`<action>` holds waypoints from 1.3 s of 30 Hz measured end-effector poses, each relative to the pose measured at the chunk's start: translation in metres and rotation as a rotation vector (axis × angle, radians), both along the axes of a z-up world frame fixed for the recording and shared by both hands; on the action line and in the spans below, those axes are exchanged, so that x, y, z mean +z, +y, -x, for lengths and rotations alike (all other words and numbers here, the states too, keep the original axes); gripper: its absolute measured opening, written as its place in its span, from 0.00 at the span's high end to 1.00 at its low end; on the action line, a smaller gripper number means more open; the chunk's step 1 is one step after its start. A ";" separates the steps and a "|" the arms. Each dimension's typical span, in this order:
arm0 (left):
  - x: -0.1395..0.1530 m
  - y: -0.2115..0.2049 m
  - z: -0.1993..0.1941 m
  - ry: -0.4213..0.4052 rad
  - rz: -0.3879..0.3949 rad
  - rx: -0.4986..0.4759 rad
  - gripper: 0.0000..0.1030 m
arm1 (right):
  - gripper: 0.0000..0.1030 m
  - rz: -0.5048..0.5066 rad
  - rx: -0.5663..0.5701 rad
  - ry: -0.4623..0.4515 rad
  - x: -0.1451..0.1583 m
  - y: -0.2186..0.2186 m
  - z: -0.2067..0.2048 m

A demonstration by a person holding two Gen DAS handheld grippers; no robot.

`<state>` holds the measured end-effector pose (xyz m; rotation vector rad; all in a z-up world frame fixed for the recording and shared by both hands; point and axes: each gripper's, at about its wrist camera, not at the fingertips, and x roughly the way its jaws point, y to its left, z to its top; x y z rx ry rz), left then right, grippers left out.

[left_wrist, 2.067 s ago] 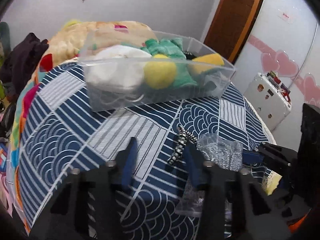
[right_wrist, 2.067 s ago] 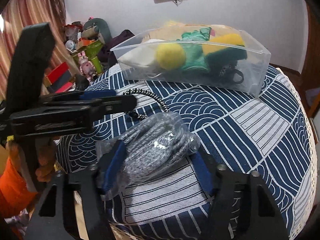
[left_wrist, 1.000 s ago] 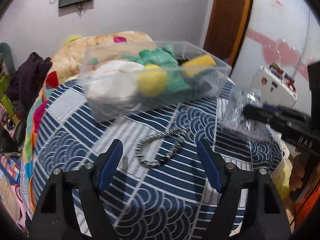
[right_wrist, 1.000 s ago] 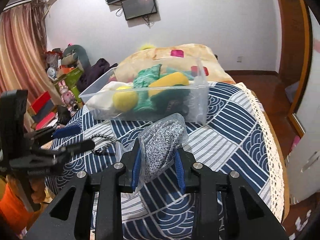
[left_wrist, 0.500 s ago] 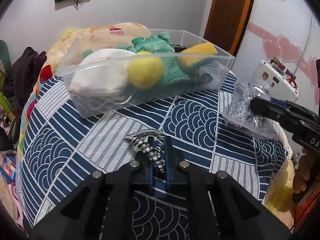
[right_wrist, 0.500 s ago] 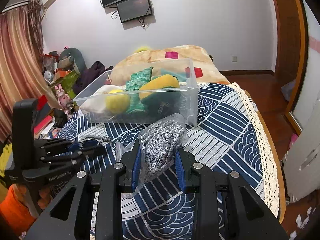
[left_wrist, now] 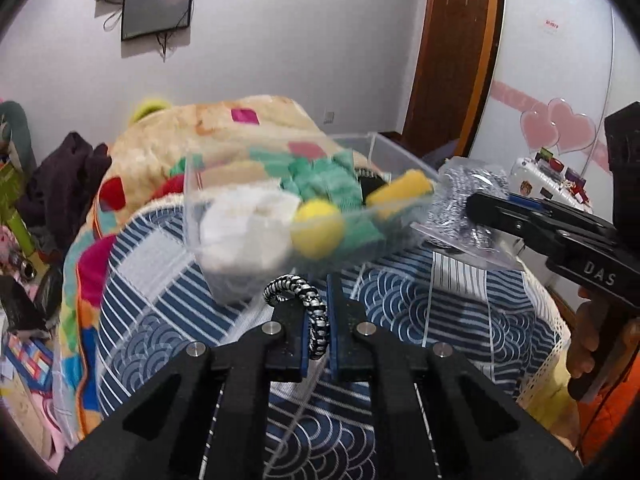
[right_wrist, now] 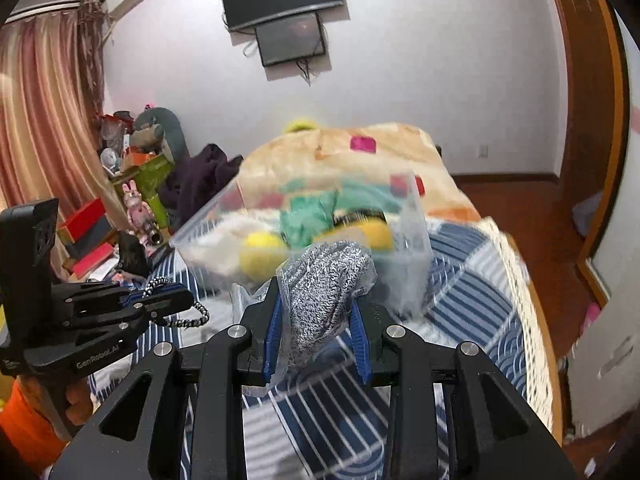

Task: Organize soft objects
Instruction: 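Carry the scrubber with the right tool while the left tool carries the bracelet into the box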

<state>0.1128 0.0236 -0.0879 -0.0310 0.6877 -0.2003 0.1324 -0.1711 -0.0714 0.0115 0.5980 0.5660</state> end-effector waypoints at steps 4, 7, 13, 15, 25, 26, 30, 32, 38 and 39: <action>0.019 0.004 -0.011 -0.037 -0.011 -0.002 0.94 | 0.73 -0.002 0.004 -0.036 0.011 0.008 -0.011; 0.032 0.005 -0.027 -0.053 -0.007 -0.007 0.94 | 0.73 -0.001 -0.001 -0.059 0.018 0.014 -0.022; 0.043 0.010 -0.067 -0.044 0.072 -0.031 0.94 | 0.73 0.017 -0.013 -0.079 0.023 0.029 -0.048; 0.041 0.011 -0.081 -0.036 0.085 -0.025 0.94 | 0.73 0.027 -0.017 -0.078 0.022 0.033 -0.055; -0.004 0.014 -0.113 0.122 0.068 -0.008 0.92 | 0.72 0.085 -0.010 0.024 -0.006 0.048 -0.083; -0.006 0.014 -0.111 0.130 0.069 -0.012 0.88 | 0.72 0.091 -0.007 0.030 -0.008 0.048 -0.082; -0.006 0.015 -0.099 0.132 0.054 -0.014 0.56 | 0.70 0.111 -0.006 0.030 -0.011 0.048 -0.078; -0.004 0.015 -0.092 0.125 0.039 -0.016 0.49 | 0.66 0.130 -0.005 0.025 -0.010 0.048 -0.075; 0.004 0.017 -0.074 0.096 0.008 0.000 0.43 | 0.53 0.153 -0.007 0.010 -0.008 0.043 -0.068; 0.006 0.017 -0.070 0.086 -0.004 0.006 0.43 | 0.52 0.154 -0.006 0.009 -0.008 0.044 -0.068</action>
